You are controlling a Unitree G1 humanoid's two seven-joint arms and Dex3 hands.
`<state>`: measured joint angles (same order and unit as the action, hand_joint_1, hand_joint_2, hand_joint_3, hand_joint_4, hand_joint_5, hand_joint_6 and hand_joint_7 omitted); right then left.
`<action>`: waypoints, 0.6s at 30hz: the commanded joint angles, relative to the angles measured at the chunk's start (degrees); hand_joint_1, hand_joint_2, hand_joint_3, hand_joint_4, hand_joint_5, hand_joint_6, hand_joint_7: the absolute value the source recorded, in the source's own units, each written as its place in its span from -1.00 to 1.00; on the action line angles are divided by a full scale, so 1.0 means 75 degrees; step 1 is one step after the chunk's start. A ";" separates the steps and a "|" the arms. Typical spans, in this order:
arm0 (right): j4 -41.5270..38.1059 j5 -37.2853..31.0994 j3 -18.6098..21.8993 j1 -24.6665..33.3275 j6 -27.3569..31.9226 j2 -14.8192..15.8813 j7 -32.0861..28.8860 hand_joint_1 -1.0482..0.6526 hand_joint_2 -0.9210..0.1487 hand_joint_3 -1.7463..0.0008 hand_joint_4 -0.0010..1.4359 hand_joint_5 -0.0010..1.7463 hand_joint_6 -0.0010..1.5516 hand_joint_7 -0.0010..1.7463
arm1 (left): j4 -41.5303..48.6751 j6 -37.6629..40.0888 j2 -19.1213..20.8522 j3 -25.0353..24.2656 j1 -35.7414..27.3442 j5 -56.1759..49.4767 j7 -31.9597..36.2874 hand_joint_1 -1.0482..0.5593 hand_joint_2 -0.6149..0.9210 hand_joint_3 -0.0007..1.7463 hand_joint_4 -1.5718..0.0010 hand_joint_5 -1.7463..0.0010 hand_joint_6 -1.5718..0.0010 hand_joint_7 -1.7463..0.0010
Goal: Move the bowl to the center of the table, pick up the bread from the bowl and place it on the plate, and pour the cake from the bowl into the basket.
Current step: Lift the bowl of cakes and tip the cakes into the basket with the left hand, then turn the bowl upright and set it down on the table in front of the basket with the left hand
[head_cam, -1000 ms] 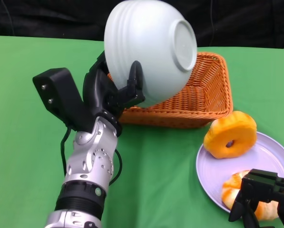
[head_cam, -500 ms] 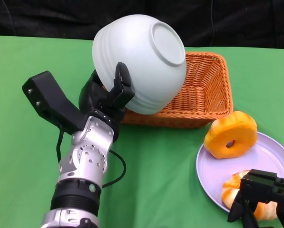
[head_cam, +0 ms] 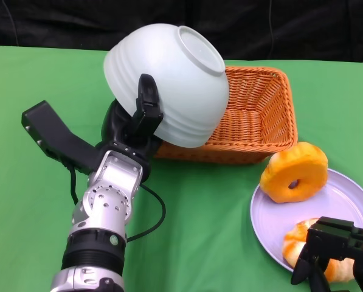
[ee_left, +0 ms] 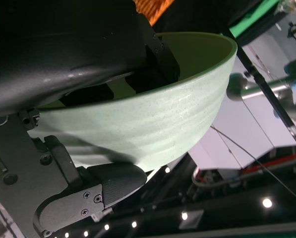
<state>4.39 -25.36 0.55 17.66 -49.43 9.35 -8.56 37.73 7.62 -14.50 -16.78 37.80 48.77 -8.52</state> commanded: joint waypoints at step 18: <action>0.0005 0.0100 0.0092 0.0018 0.0022 0.0139 -0.0001 0.14 0.48 -1.00 0.28 1.00 0.09 0.71 | -0.1872 -0.1283 0.0506 0.1343 -0.0834 -0.2649 -0.1787 0.08 0.14 0.95 -0.39 -1.00 -0.14 -1.00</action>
<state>4.39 -25.21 0.73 17.69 -49.38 9.43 -8.52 25.28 -0.66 -12.03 -6.93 32.37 29.95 -20.57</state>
